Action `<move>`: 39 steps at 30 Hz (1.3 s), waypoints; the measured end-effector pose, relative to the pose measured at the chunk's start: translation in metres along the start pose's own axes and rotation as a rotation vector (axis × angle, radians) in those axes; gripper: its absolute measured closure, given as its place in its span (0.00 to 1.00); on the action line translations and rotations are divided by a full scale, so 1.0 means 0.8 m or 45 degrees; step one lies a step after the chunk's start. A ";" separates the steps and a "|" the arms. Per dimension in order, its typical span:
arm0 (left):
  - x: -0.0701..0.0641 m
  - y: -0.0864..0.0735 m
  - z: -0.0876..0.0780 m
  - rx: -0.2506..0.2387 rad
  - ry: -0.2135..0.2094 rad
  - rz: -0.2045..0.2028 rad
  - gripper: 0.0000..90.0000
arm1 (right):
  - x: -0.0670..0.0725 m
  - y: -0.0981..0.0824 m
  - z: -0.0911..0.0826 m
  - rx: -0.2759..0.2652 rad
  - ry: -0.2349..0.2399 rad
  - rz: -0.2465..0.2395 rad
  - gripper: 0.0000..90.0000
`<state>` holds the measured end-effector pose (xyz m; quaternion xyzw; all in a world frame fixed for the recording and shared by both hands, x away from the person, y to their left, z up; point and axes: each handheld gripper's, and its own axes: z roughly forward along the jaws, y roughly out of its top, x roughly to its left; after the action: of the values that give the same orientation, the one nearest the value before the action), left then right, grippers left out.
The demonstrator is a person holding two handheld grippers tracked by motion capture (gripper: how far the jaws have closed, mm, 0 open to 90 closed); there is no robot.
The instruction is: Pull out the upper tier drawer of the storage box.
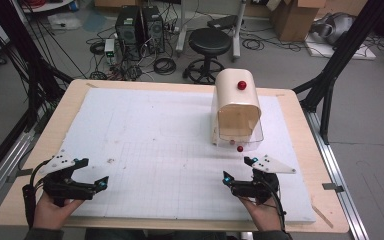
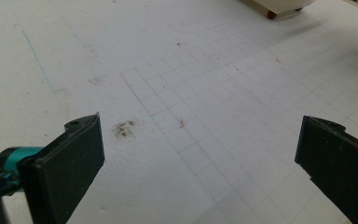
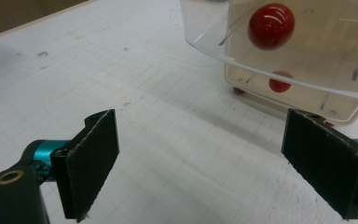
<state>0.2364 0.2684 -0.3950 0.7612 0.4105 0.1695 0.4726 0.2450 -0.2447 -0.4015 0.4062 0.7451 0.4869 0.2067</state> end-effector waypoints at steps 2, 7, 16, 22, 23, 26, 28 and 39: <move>0.000 0.000 0.000 0.000 -0.001 0.002 0.02 | -0.002 -0.001 0.000 0.011 -0.002 0.003 0.11; -0.001 -0.001 0.000 0.004 -0.008 0.009 0.02 | -0.008 -0.006 -0.001 0.041 -0.006 -0.002 0.10; 0.001 -0.003 -0.004 -0.003 -0.007 -0.004 0.02 | -0.024 -0.018 0.003 0.069 0.022 0.017 0.10; 0.002 -0.005 -0.006 -0.007 -0.006 -0.011 0.02 | -0.030 -0.020 0.008 0.087 0.015 0.009 0.10; 0.002 -0.006 -0.006 -0.006 -0.008 -0.009 0.02 | -0.032 -0.020 0.008 0.088 0.014 0.012 0.09; 0.003 -0.007 -0.008 -0.008 -0.011 -0.008 0.02 | -0.035 -0.021 0.010 0.098 -0.019 0.028 0.00; 0.004 -0.008 -0.009 -0.010 -0.008 -0.011 0.02 | -0.038 -0.021 0.009 0.095 -0.019 0.033 0.00; 0.005 -0.017 -0.014 -0.013 -0.003 -0.015 0.02 | -0.043 -0.022 -0.002 0.059 -0.017 0.038 0.00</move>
<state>0.2251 0.2815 -0.4018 0.7566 0.4136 0.1677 0.4779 0.2573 -0.2768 -0.4194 0.4250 0.7487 0.4699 0.1949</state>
